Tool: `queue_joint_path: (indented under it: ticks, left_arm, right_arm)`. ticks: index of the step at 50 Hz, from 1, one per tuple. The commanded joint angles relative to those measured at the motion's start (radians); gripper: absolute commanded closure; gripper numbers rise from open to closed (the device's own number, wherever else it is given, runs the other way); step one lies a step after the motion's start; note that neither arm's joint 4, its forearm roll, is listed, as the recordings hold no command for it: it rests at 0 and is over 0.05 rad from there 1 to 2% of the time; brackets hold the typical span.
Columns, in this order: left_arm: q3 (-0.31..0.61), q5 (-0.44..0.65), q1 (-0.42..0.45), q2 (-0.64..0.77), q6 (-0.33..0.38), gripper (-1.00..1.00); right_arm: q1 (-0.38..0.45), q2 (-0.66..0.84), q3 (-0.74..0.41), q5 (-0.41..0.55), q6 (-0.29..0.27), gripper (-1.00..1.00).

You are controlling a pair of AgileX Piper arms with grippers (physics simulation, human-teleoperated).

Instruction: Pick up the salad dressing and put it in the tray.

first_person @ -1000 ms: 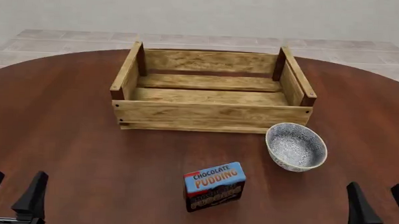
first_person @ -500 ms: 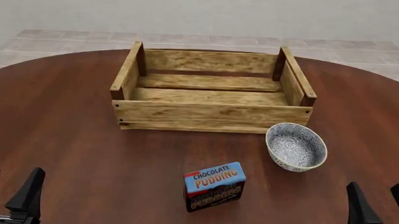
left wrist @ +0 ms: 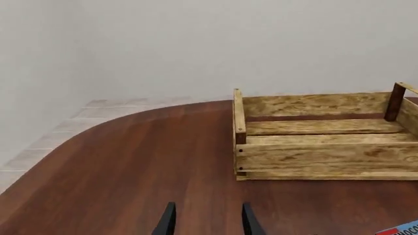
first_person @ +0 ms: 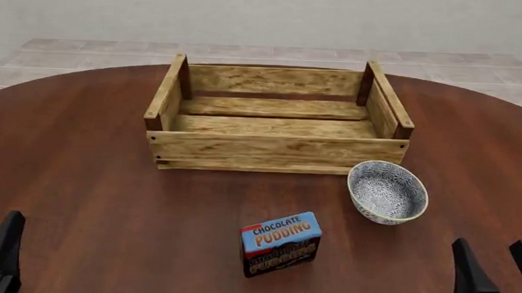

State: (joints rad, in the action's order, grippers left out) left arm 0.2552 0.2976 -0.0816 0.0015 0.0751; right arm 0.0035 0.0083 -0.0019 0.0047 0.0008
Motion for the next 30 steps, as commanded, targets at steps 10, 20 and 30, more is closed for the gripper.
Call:
queue_joint_path:
  ticks: [10, 20, 30]
  left_arm:
    - [0.155, 0.228, -0.149, -0.001, 0.034, -1.0]
    - [0.198, 0.314, -0.237, 0.0, 0.061, -1.0]
    - [0.2, 0.349, -0.276, -0.001, 0.117, -1.0]
  right_arm:
    - [-0.003, 0.029, 0.001, -0.012, 0.009, -1.0]
    - [0.0, 0.035, 0.001, -0.012, 0.001, -1.0]
    - [0.003, 0.031, 0.001, -0.006, -0.006, -1.0]
